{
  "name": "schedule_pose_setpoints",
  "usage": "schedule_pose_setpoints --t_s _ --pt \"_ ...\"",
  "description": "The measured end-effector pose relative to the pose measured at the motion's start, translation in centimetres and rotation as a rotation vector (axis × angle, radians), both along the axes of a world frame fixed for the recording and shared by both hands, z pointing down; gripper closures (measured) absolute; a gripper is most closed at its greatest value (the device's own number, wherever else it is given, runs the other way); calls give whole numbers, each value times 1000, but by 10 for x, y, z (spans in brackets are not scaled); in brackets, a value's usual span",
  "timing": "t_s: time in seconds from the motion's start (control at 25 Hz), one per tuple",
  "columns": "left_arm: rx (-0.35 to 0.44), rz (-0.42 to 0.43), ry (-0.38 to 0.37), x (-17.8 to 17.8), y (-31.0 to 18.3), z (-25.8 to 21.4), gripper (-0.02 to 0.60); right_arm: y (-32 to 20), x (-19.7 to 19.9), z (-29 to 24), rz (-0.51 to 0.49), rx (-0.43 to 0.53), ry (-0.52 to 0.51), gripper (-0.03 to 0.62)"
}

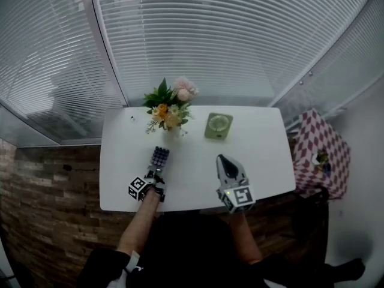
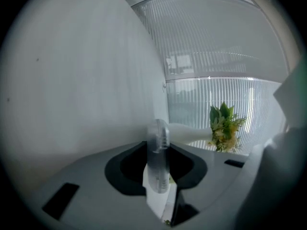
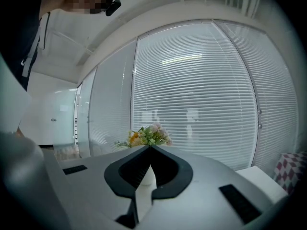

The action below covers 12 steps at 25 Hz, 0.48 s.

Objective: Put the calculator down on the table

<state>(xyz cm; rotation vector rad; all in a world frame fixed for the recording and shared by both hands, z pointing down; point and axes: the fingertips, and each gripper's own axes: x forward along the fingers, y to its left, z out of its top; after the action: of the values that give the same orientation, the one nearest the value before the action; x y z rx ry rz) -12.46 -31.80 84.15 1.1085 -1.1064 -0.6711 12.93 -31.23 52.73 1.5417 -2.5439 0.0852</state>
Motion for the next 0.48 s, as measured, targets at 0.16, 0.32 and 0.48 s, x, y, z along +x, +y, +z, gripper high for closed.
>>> schedule_pose_setpoints --t_s 0.16,0.32,0.48 --pt "-8 26 -15 5 -1 6 482 0 4 7 8 -18 -14 588" --pt "-4 32 -17 10 -5 8 482 2 3 10 3 -30 -40 588" --pt "-53 30 -55 8 -1 14 472 3 6 12 10 -42 -39 588"
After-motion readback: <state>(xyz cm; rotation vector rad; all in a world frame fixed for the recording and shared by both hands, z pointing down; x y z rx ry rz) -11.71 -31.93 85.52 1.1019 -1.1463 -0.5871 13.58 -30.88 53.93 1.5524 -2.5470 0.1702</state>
